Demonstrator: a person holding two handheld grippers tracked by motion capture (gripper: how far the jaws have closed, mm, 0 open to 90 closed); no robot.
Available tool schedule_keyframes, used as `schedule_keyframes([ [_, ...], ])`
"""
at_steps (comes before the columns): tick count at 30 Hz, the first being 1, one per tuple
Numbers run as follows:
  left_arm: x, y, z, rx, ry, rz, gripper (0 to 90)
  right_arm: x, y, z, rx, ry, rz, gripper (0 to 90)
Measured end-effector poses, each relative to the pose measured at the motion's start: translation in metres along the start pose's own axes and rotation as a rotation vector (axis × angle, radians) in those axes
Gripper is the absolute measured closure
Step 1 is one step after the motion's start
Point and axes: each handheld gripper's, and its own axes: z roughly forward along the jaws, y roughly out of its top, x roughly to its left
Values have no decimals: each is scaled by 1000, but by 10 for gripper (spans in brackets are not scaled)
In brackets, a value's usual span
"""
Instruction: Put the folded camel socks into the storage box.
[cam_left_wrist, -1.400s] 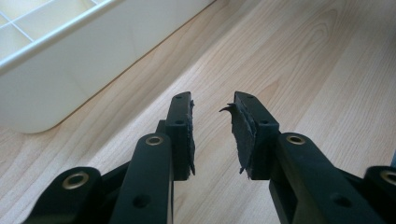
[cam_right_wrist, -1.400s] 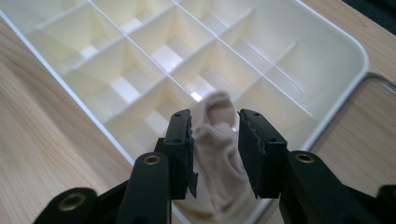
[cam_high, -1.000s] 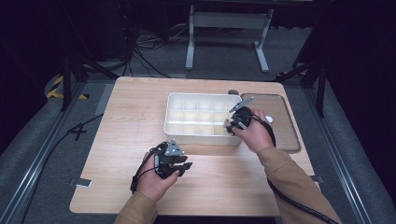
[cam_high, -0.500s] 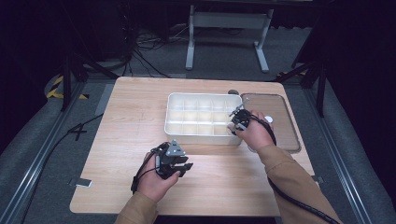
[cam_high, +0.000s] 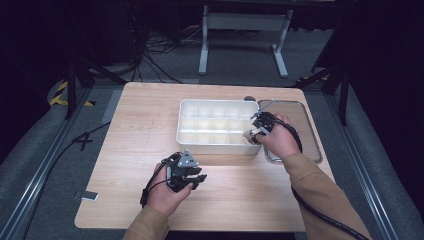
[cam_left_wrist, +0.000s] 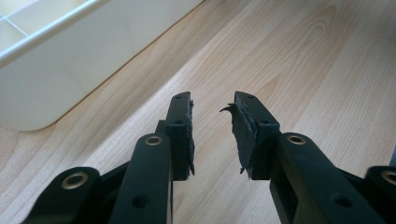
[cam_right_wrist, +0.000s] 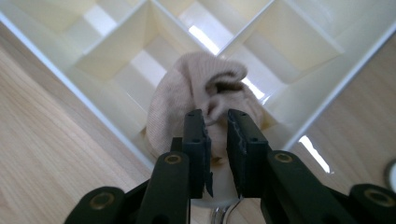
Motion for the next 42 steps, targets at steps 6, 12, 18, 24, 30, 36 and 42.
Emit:
schedule_keyframes([
  [6, -1, 0, 1, -2, -3, -2, 685, 6, 11, -9, -150, 22, -9, 834],
  [12, 1, -1, -1, -6, -5, -5, 685, 10, 17, 13, -175, 3, -21, 851],
  [18, 2, -1, 0, -3, -6, -3, 686, 5, 11, 16, -119, -16, -11, 870],
  [24, 0, 0, 1, -2, -7, -2, 685, 1, 4, 20, -30, -18, 0, 878],
  [30, 0, -1, 1, -2, -8, -3, 686, -2, 1, 30, 9, 9, 29, 888],
  [36, 0, 0, -1, -1, -8, 5, 686, -1, 5, 41, 57, 24, 49, 892],
  [42, 0, 1, -3, -11, -9, 2, 684, 1, 4, 38, 32, 22, 39, 882],
])
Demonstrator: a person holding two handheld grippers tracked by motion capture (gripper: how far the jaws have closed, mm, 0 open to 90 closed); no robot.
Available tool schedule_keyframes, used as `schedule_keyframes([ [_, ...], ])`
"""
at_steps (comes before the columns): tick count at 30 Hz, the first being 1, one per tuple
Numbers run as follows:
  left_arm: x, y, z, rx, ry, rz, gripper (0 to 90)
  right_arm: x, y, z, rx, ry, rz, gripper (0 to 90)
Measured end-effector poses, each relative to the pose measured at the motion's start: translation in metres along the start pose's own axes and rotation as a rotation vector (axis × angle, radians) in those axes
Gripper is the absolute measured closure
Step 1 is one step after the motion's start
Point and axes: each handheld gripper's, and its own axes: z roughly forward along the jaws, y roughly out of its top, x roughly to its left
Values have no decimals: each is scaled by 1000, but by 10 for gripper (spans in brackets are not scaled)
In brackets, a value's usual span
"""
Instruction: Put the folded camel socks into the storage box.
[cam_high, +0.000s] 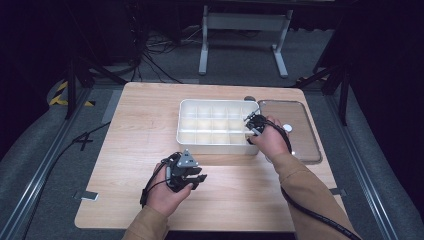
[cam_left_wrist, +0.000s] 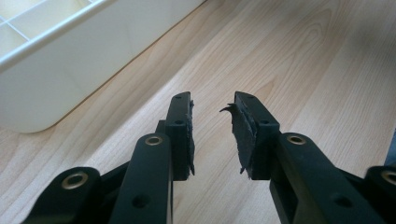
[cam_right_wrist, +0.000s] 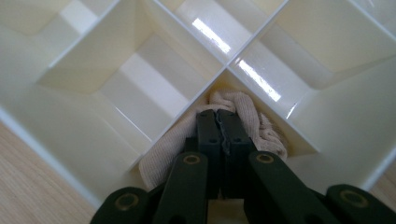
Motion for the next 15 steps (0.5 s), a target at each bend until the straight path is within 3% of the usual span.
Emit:
schedule_keyframes([
  [1, 1, 0, 0, -2, 1, -1, 683, -4, -5, -6, -61, 33, 33, 872],
  [2, 1, 0, 0, -2, 1, -1, 682, -4, -5, -6, -61, 33, 33, 872],
  [5, 1, 0, -1, -3, 1, -6, 668, -6, -12, -22, -145, 43, 40, 853],
  [8, 2, 0, -2, -9, -8, -6, 649, -5, -15, -33, -201, 52, 24, 841],
  [14, 4, -1, -7, -18, -23, -8, 635, 3, -34, -66, -336, 101, -61, 802],
  [15, 5, -2, -8, -20, -25, -8, 632, 3, -34, -66, -336, 101, -61, 802],
])
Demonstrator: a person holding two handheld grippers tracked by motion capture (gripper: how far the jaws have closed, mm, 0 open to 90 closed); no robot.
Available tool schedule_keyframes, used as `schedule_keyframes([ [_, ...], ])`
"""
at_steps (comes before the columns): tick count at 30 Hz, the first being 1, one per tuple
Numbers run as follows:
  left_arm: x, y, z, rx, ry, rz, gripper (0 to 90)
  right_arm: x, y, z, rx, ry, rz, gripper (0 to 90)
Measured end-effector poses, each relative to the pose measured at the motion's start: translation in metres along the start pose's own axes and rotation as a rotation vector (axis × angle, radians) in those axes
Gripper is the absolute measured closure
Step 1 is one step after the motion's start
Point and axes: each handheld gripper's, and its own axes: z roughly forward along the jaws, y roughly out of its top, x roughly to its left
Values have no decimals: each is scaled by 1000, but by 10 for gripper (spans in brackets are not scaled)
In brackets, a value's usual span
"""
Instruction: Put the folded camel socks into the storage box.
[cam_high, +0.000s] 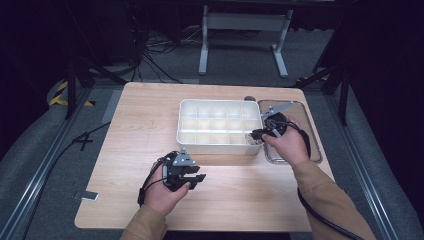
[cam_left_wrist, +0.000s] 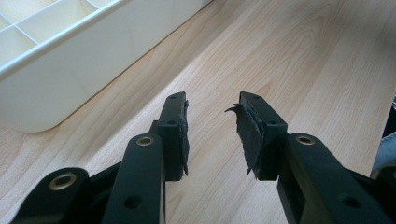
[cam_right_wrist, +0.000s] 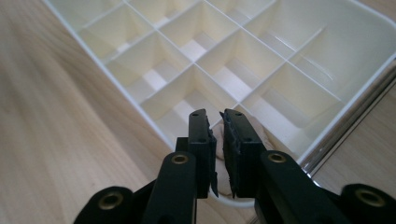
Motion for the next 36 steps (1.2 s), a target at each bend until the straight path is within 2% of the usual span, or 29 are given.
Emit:
schedule_keyframes([
  [2, -1, -1, -2, -10, -10, -5, 629, 5, -5, -11, -34, 19, -23, 776],
  [6, -1, -5, -11, -13, -36, 12, 607, 14, -22, -33, -95, 59, -59, 712],
  [8, -1, -7, -15, -20, -54, 3, 593, 18, -33, -41, -128, 75, -74, 672],
  [13, 2, -17, -21, -3, -62, 23, 567, 23, -60, -55, -188, 67, -77, 612],
  [16, 5, -22, -24, 17, -63, 36, 554, 29, -76, -58, -186, 89, -60, 580],
  [18, 6, -25, -25, 26, -67, 22, 543, 33, -83, -57, -156, 101, -66, 566],
  [20, 8, -25, -28, 44, -51, 18, 541, 39, -91, -54, -124, 105, -78, 552],
  [23, 10, -25, -30, 31, -45, 5, 542, 47, -97, -46, -72, 111, -117, 544],
  [27, 15, -27, -29, 52, -43, 13, 531, 55, -105, -36, -53, 129, -149, 516],
  [31, 24, -33, -25, 133, -6, 39, 514, 57, -114, -25, -39, 133, -170, 492],
  [34, 33, -41, -23, 154, -12, 11, 508, 57, -125, -17, -40, 139, -160, 456],
  [36, 36, -43, -21, 170, 0, 11, 508, 56, -135, -10, -72, 125, -149, 443],
])
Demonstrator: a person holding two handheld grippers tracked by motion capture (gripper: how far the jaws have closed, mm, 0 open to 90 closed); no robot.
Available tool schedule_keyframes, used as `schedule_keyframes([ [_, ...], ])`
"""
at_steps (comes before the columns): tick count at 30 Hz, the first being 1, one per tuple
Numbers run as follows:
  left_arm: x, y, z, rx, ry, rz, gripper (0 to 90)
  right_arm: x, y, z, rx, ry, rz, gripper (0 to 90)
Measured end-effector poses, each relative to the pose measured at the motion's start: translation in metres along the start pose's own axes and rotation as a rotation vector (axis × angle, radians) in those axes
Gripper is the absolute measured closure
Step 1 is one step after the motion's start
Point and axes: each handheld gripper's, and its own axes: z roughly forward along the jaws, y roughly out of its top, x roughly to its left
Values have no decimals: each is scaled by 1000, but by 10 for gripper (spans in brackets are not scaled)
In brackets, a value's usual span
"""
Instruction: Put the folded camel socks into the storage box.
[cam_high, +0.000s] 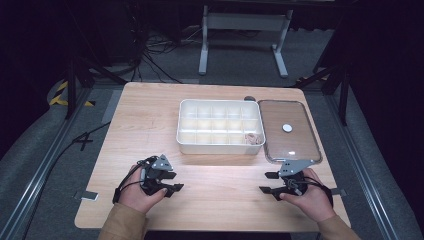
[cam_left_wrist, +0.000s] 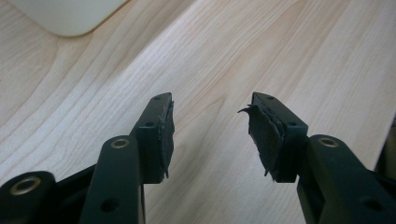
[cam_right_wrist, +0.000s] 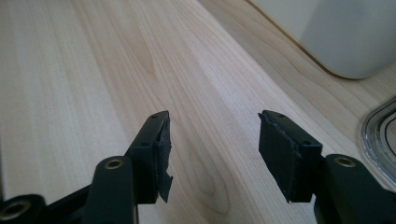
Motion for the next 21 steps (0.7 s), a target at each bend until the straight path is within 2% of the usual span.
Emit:
schedule_keyframes([
  [2, 2, -1, 2, 22, 30, 4, 506, -1, -11, 8, -58, -24, 11, 430],
  [4, 6, -5, 3, 35, 67, -9, 503, -3, -18, 15, -27, -44, 2, 430],
  [7, 10, -10, 7, 56, 57, -29, 503, -4, -25, 21, -42, -33, 22, 386],
  [10, 12, -13, 12, 59, 61, -32, 503, -2, -24, 22, -44, -30, 12, 381],
  [14, 10, -13, 16, 64, 75, -14, 494, -1, -23, 23, -44, -31, -15, 367],
  [16, 8, -12, 16, 72, 72, -4, 491, -1, -23, 23, -43, -32, -18, 362],
  [18, 7, -13, 18, 76, 96, -3, 491, -1, -23, 23, -46, -32, -24, 347],
  [21, 8, -13, 16, 93, 92, 7, 490, -1, -22, 23, -45, -21, -25, 339],
])
